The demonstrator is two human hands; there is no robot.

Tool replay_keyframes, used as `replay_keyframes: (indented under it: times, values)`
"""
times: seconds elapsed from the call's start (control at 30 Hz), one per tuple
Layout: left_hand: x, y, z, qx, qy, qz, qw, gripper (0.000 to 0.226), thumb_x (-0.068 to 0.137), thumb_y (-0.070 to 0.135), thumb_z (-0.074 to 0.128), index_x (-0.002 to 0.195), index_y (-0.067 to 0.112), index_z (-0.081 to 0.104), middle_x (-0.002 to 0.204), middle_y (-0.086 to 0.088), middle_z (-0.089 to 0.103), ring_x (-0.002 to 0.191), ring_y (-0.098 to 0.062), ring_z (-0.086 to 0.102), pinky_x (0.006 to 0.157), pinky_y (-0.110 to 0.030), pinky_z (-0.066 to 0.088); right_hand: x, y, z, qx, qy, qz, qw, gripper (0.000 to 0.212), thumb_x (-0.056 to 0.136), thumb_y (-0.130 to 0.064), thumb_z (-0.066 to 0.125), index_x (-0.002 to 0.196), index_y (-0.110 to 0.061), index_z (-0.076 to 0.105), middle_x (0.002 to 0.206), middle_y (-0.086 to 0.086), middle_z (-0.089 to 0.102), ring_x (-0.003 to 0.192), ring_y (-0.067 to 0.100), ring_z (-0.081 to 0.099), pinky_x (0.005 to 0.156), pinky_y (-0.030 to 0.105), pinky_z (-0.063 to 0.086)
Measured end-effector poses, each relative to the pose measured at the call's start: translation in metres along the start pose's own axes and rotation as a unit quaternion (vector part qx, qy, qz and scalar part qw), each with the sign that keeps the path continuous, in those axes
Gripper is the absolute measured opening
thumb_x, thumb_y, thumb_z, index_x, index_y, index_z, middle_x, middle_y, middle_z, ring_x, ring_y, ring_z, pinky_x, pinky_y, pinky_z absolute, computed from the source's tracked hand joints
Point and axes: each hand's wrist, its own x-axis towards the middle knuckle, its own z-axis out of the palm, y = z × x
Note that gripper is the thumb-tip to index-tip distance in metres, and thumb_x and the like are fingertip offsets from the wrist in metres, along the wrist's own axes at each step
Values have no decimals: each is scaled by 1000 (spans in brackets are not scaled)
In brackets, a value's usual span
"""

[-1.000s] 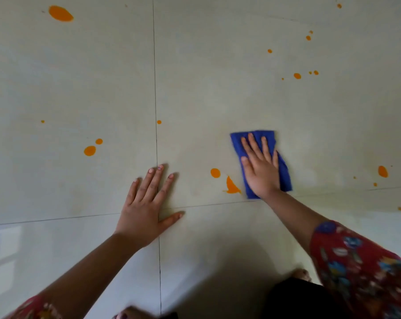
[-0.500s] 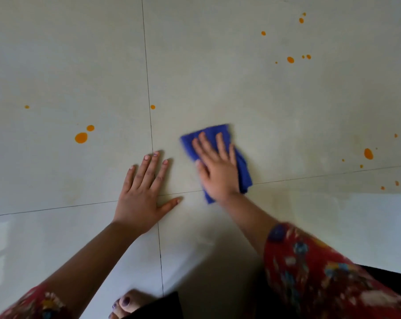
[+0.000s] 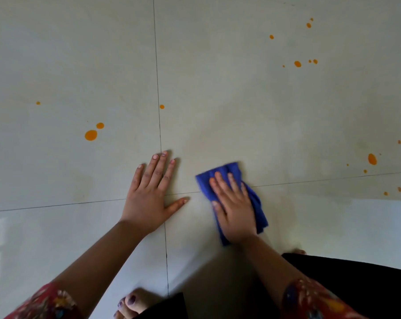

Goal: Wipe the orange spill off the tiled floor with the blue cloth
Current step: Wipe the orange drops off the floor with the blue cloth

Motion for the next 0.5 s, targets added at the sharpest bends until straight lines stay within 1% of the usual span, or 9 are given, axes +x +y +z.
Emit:
replay_keyframes:
  times: [0.1,0.13,0.17,0.2,0.27,0.3,0.37,0.43,0.5]
  values:
    - [3,-2,-2,1,-5,0,1000,88,88,72,27,155,18,8,163,-4,2,150,-20,2,120,-43,10,46,14,-4,-9,49,221,974,55,98,-38,26,150,-22,33,158,-5,26,147,22,21,116,51,22]
    - [4,-3,-4,-9,-7,-1,1000,85,90,70,25,155,18,9,163,-3,2,150,-19,1,121,-42,8,73,7,-5,-8,64,264,962,56,97,-40,24,149,-20,35,157,-3,28,146,25,24,116,52,22]
    - [5,-4,-6,-36,-8,-2,999,81,91,68,21,155,18,10,163,-1,3,150,-16,0,121,-39,5,95,-4,-4,-5,69,259,963,57,97,-41,23,149,-20,36,157,-1,30,146,27,26,117,51,21]
    - [5,-5,-7,-77,-6,-9,997,77,93,64,19,155,19,10,163,1,2,150,-12,-3,121,-34,1,104,-19,0,-8,51,208,977,57,97,-41,24,149,-20,36,157,-1,30,146,27,25,118,48,17]
    - [1,-9,-9,-146,7,-41,988,71,95,58,20,155,22,10,163,7,1,148,-5,-7,119,-25,-5,92,-38,10,-21,25,38,999,53,99,-38,29,150,-23,34,158,-5,28,148,21,20,120,44,12]
    - [-2,-12,-11,-149,24,-59,987,69,95,56,21,155,22,10,162,9,2,148,-4,-8,119,-24,-6,79,-39,11,-18,16,-10,1000,51,100,-37,32,150,-25,34,158,-7,29,148,19,19,120,43,13]
    - [-10,-21,-13,-137,51,-98,984,67,96,54,21,155,23,12,162,11,4,148,-4,-7,119,-27,-4,64,-30,13,-7,34,32,999,50,100,-37,33,149,-27,37,157,-9,30,148,17,21,120,43,15]
    - [-17,-31,-16,-137,73,-146,977,65,97,52,21,155,23,14,162,11,6,149,-6,-4,120,-32,1,79,-31,14,-6,64,192,979,54,98,-41,26,150,-27,33,158,-9,26,148,19,20,119,44,12]
    - [-19,-41,-18,-124,98,-173,972,63,98,49,23,155,23,15,162,10,7,149,-7,-2,121,-34,3,111,-45,17,-8,59,251,966,58,97,-43,19,152,-27,26,160,-8,20,149,22,15,119,45,8]
